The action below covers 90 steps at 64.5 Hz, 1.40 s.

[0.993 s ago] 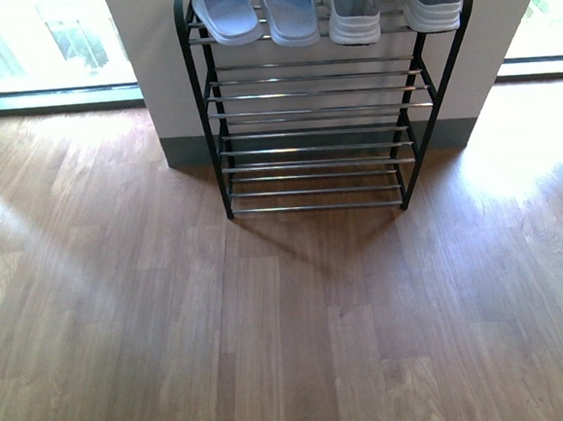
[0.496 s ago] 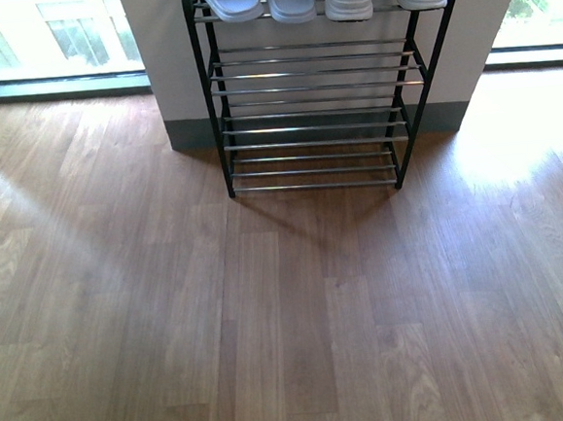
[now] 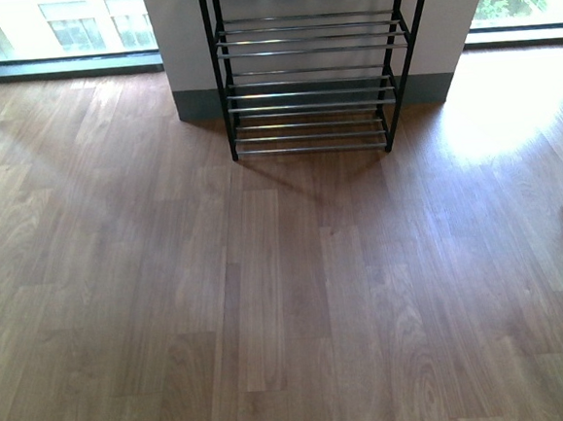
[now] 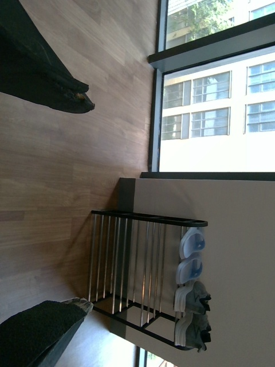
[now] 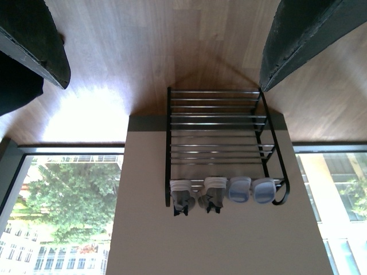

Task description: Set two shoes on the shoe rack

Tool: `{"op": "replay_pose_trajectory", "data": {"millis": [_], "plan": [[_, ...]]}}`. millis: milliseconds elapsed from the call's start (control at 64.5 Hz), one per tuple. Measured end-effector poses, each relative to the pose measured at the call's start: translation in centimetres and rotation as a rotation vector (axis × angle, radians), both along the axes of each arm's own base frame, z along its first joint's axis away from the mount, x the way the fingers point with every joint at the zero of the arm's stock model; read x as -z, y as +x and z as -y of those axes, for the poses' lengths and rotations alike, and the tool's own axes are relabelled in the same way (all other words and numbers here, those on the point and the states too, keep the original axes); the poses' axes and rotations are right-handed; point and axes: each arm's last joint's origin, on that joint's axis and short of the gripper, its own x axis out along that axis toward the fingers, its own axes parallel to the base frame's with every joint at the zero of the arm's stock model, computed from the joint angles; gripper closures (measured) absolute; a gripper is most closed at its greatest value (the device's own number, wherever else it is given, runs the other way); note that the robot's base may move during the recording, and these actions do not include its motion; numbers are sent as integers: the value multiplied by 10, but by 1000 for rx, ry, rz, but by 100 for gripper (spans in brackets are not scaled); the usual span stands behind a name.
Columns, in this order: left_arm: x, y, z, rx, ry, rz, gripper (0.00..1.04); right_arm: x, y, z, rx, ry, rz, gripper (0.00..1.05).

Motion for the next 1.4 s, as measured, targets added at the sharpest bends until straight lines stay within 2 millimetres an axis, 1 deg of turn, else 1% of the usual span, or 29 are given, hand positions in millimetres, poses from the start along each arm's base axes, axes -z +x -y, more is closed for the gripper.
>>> {"op": "replay_pose_trajectory", "data": {"millis": [1396], "plan": [[0, 0, 0, 0, 0, 0, 9, 0, 0, 0, 0, 0, 1, 9]]}}
